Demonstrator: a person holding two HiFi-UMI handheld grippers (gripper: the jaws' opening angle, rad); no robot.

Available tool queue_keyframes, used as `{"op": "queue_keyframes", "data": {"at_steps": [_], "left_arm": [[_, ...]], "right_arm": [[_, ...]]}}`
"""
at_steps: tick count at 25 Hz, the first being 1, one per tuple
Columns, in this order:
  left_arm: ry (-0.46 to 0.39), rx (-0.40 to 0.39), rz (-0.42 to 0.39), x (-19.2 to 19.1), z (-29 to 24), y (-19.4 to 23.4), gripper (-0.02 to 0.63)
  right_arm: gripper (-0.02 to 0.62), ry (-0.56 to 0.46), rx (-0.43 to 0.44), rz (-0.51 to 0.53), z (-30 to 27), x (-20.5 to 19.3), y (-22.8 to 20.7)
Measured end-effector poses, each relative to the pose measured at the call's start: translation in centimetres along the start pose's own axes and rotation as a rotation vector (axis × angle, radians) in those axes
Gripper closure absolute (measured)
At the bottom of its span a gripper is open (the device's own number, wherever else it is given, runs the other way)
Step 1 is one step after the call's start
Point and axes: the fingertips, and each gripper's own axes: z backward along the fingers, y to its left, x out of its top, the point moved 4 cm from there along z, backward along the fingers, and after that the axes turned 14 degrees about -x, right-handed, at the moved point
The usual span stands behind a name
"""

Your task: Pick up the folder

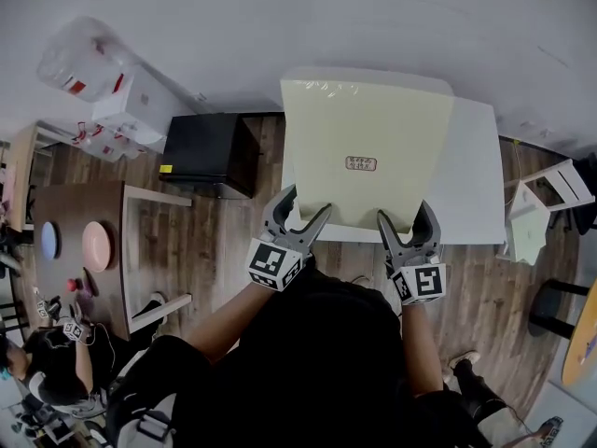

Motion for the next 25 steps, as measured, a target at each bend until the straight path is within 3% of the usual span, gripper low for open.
{"op": "queue_keyframes", "data": {"at_steps": [6, 15, 25], "left_arm": [[-0.011, 0.065, -0.023, -0.8, -1.1, -6.0, 0.302], [-0.075, 0.154, -0.013, -2.6, -0.1, -13.7, 0.302], [-0.119, 0.198, -0.066, -2.9, 1.0, -17.7, 0.302]], "right_arm": [[0.241, -0.039, -0.004, 0.020, 4.8, -0.1, -3.3], [0.242, -0.092, 0.056, 0.012, 10.9, -0.6, -6.1], [0.242, -0.120, 0.088, -0.013, 14.1, -0.6, -6.9]]}}
